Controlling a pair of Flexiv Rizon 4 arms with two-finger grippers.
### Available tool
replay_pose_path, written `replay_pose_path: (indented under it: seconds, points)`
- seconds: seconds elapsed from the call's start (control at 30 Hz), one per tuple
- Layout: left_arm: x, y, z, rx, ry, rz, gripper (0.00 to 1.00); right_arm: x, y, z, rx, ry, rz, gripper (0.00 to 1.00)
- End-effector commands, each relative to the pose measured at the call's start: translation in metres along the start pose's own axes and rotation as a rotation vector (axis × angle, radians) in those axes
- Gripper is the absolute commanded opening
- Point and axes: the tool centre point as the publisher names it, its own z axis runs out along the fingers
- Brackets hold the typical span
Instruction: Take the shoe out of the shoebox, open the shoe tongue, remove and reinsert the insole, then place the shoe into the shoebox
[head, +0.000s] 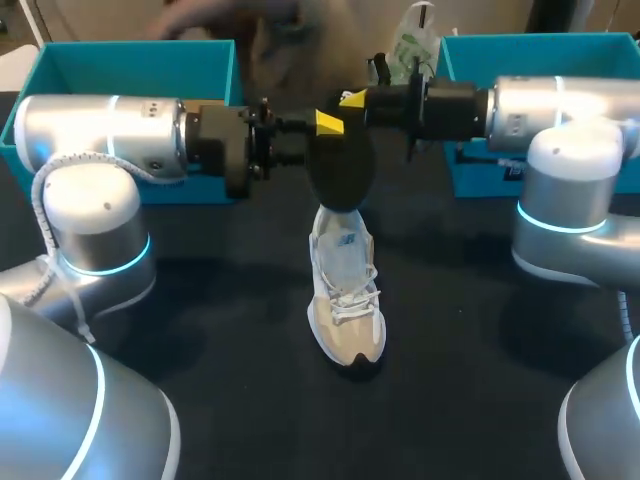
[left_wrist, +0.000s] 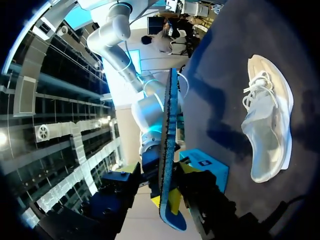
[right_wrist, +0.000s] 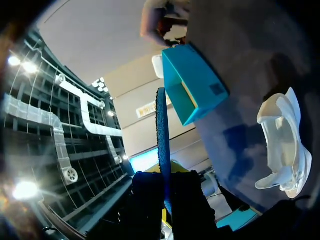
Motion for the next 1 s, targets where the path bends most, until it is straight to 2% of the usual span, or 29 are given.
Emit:
replay_pose_path:
  seconds: [0.03,0.1,0.4,0.43,0.53,0.73,0.8,1.0]
  points:
    - [0.002,0.002,0.005,0.003,-0.005,0.003,0.27,0.0,-0.002,0.0,-0.012,0.001,0.001,0.0]
    - [0.003,0.002,0.005,0.005,-0.005,0.001,0.25,0.0,-0.002,-0.001,-0.015,0.002,0.0,0.0]
    - [0.002,-0.002,-0.001,0.004,0.009,0.011,0.26,0.001,0.001,-0.005,-0.017,-0.005,-0.002,0.0]
    - [0.002,-0.002,-0.001,0.004,0.009,0.011,0.23,0.001,0.001,-0.005,-0.017,-0.005,-0.002,0.0]
    - [0.003,-0.001,0.0,0.005,0.009,0.007,0.0,0.001,0.001,-0.006,-0.015,-0.008,-0.001,0.0]
    - [0.002,-0.003,0.007,0.018,0.0,0.003,0.0,0.002,0.001,-0.006,-0.009,0.011,-0.048,0.0]
    - [0.002,-0.005,0.008,0.021,0.005,0.012,0.0,0.004,0.001,-0.008,-0.017,0.024,-0.094,1.0]
    - [-0.001,-0.006,-0.002,0.028,0.017,0.013,0.0,0.011,-0.005,-0.021,-0.029,0.026,-0.243,1.0]
